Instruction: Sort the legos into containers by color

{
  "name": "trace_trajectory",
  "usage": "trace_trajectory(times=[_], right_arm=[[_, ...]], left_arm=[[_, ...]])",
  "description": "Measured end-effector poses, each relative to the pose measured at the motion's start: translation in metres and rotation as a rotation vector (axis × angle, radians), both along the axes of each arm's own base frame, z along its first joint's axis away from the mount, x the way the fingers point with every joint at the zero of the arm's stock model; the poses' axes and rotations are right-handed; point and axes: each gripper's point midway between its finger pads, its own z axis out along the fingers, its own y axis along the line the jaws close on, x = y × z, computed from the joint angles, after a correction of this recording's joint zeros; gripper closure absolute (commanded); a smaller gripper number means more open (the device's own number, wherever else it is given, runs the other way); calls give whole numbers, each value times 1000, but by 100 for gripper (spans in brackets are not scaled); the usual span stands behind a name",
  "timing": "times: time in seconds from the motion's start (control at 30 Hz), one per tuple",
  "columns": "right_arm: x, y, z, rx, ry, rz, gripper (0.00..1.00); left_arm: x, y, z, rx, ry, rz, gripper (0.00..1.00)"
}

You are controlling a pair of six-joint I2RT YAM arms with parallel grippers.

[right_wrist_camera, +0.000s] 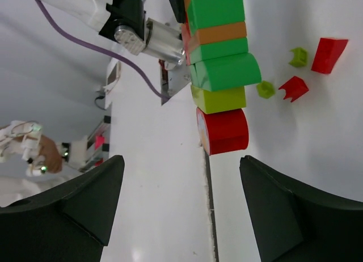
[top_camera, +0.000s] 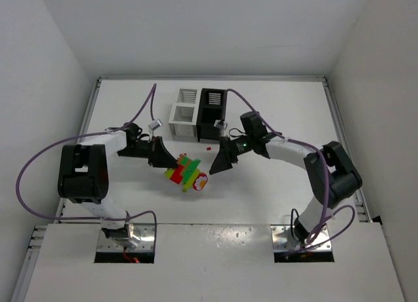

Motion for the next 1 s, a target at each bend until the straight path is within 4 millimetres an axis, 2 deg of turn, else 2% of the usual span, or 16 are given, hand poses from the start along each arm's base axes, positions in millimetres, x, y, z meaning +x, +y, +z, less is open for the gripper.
trace_trajectory(times=[0.4, 0.67, 0.77, 0.87, 0.9, 0.97, 1.0], right_arm=[[0, 15, -25, -11, 97, 19, 17], [-4, 26, -28, -8, 72, 40, 19], [-9, 32, -33, -13, 73, 59, 26], [-11, 37, -39, -19, 74, 69, 47], [-12, 37, -40, -21, 71, 72, 60], [-11, 38, -44, -28, 58, 71, 76], [-11, 38, -45, -30, 53, 73, 88]], left_arm=[[0, 1, 10, 2, -49, -16, 100], [1, 2, 13, 2, -61, -15, 100], [1, 3, 13, 2, -64, -17, 100], [0, 3, 13, 2, -61, -18, 100], [0, 3, 13, 2, -60, -18, 100], [0, 3, 12, 2, -55, -16, 100], [1, 4, 12, 2, -57, -13, 100]])
